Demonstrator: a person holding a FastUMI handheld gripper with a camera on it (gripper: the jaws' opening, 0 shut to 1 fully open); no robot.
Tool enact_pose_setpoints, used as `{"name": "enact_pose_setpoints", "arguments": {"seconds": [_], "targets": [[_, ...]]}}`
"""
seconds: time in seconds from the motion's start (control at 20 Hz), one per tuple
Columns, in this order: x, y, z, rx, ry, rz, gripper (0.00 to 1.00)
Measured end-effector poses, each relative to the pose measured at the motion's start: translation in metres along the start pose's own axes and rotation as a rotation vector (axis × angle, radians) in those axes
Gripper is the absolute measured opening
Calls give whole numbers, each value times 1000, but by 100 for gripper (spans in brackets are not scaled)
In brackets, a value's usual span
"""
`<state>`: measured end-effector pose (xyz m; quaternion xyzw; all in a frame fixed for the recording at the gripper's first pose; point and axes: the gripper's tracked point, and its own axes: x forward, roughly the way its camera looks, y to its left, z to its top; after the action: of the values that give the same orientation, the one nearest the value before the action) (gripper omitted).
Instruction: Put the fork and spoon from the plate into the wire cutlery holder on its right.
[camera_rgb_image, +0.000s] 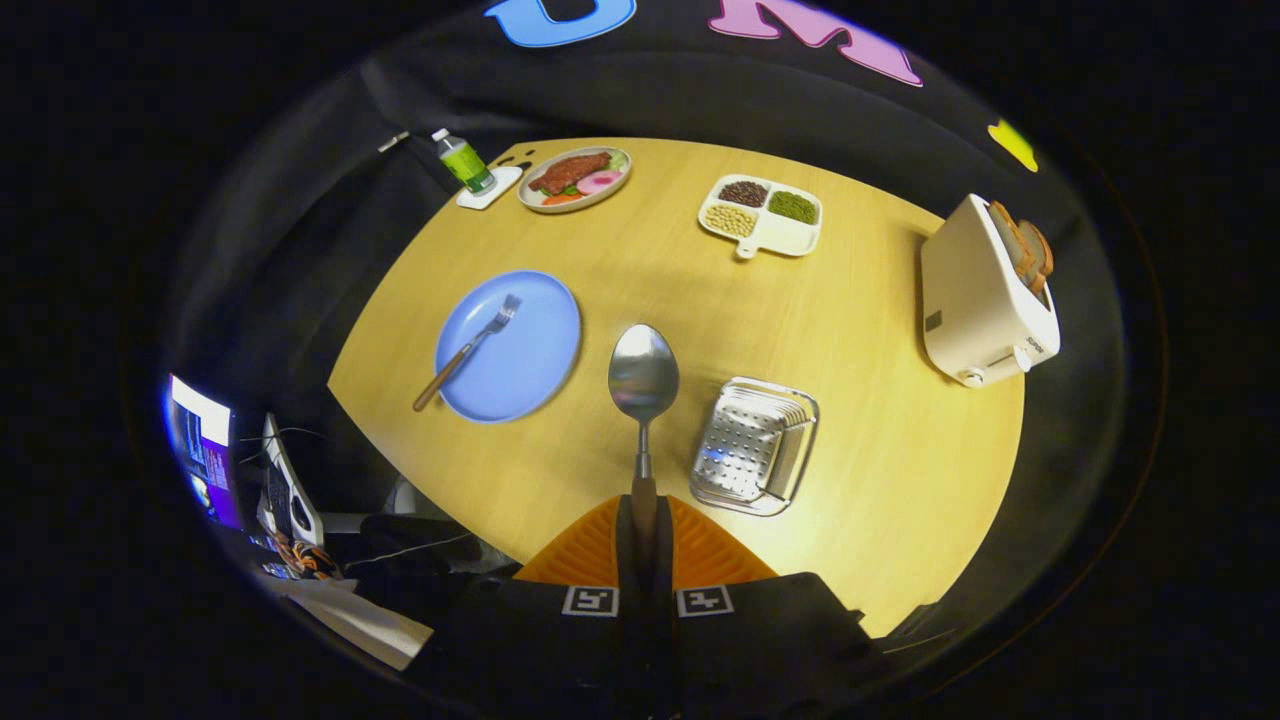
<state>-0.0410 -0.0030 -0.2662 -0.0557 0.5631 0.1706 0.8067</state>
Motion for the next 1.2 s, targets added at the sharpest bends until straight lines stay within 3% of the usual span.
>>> {"name": "enact_pose_setpoints", "arguments": {"seconds": [0.4, 0.85, 1.2], "targets": [[-9, -45, -17, -18, 132, -18, 7], [23, -81, -28, -81, 339, -59, 8], [43, -77, -12, -70, 347, -34, 15]]}}
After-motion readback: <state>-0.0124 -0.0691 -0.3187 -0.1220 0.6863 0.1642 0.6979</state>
